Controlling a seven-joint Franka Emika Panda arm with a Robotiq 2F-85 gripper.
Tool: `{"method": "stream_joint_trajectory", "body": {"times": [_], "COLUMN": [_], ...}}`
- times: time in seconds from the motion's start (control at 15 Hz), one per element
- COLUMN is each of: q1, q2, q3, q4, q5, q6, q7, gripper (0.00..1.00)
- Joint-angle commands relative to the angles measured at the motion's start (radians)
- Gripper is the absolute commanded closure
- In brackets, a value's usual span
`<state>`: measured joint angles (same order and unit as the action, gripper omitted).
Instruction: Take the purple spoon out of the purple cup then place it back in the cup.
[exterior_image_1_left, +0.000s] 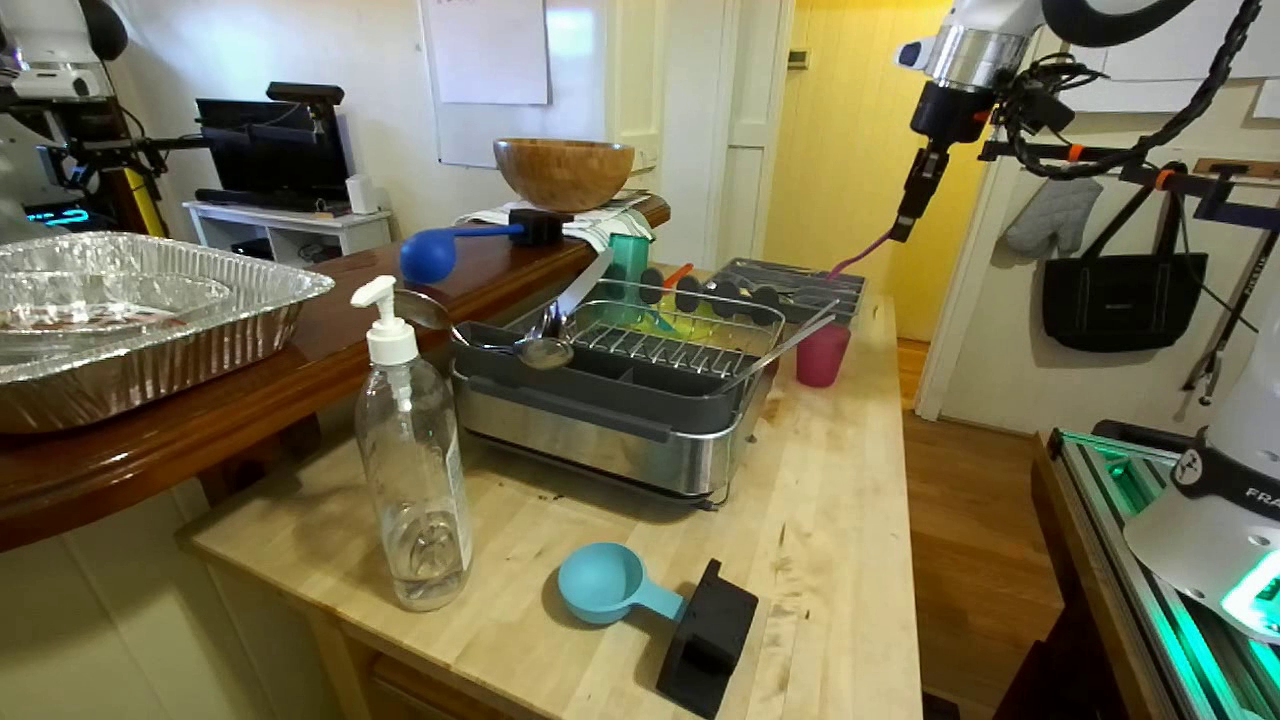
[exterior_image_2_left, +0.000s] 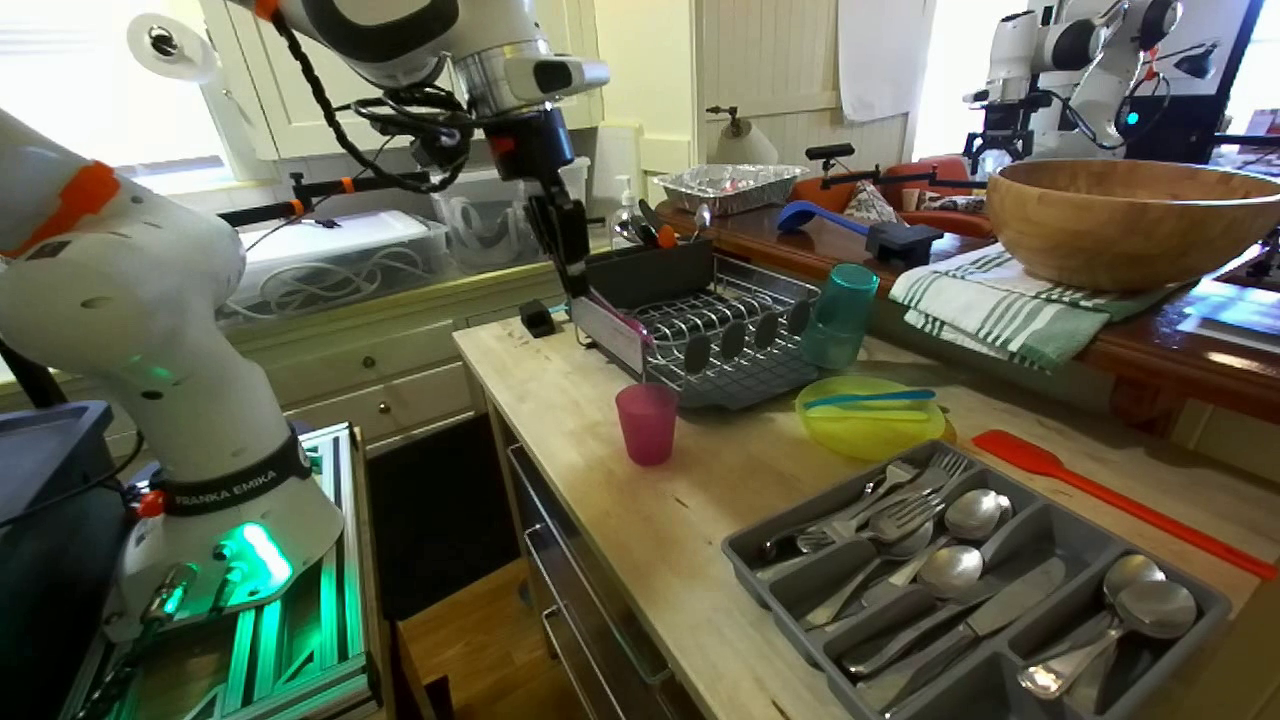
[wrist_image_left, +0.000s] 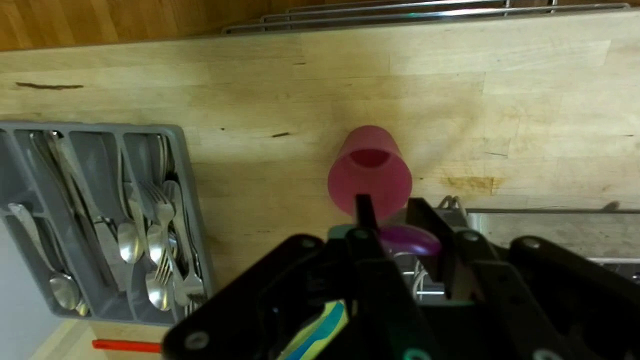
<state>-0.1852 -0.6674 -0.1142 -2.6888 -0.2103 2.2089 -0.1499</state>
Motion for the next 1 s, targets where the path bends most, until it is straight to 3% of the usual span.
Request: {"method": "stream_joint_trajectory", "body": {"times": [0.0, 0.33, 0.4, 0.93], "q1": [-0.028, -0.066, -0.067, -0.116], "q2": [-0.062, -0.041, 0.005, 0.124], "q3": [-0.030, -0.092, -0.110, -0.220], "q4": [-0.050, -0.095, -0.055, -0.062], "q5": [-0.057, -0.073, -0.064, -0.048], "q6": [0.060, 0.173, 0.189, 0.375], "q7": [-0.016, -0.039, -0.054, -0.140], "gripper": [0.94, 0.94, 0.94, 0.94]}}
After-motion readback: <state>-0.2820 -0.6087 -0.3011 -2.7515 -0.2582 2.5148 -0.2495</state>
